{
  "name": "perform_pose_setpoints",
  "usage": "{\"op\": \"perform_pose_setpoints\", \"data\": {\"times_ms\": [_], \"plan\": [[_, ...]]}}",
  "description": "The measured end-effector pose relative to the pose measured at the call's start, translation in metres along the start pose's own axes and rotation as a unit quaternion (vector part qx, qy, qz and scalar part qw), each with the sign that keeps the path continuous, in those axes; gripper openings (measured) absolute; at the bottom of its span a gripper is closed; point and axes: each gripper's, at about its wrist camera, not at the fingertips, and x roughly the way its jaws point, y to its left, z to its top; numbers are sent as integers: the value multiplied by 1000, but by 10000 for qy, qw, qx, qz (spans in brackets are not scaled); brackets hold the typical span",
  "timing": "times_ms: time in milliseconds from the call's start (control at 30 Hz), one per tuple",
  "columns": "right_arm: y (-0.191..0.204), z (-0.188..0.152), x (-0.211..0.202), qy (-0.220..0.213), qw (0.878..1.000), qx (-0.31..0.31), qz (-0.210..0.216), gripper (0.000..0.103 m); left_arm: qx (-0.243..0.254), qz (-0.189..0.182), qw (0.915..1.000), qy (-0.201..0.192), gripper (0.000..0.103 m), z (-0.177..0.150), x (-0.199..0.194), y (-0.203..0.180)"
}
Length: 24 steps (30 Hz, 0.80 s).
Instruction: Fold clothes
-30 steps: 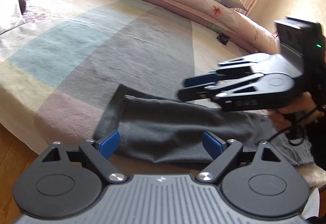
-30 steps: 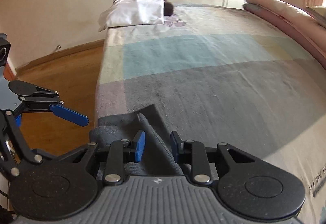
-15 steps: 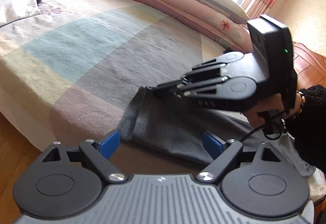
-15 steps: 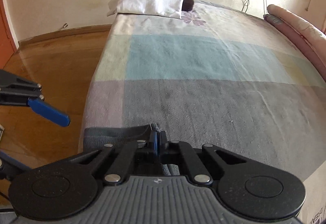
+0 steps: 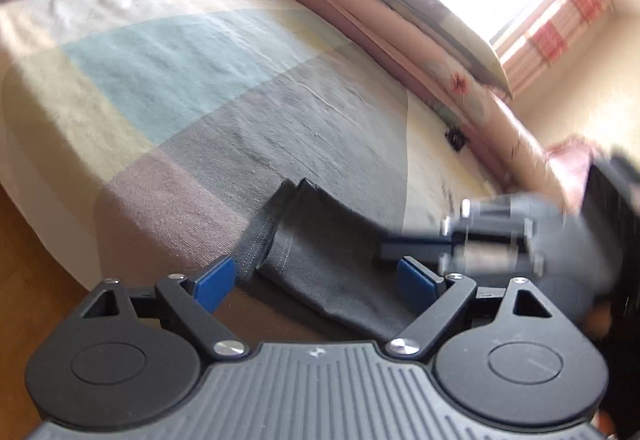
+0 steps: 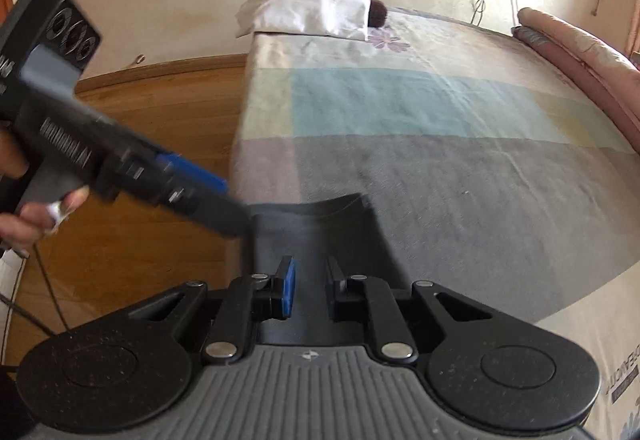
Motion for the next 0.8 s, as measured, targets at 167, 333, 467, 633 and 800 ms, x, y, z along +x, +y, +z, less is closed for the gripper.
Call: {"op": "perform_pose_setpoints", "data": {"times_ms": [167, 333, 467, 633, 800], "plan": [[24, -16, 15, 182, 9998, -93, -10, 20, -886, -550, 9944, 153, 88, 5, 5, 15], [28, -22, 16, 179, 9997, -100, -166, 12, -1240, -633, 9899, 269, 88, 1, 11, 18], [20, -20, 1, -97, 9996, 222, -145, 4, -1510, -885, 9838, 391, 88, -5, 18, 20], [9, -17, -16, -380, 9973, 624, -16, 3, -1767, -1179, 9755, 568, 88, -12, 35, 20], [7, -20, -20, -429, 9956, 827, 124, 3, -2167, -1570, 9621, 526, 88, -13, 67, 25]]}}
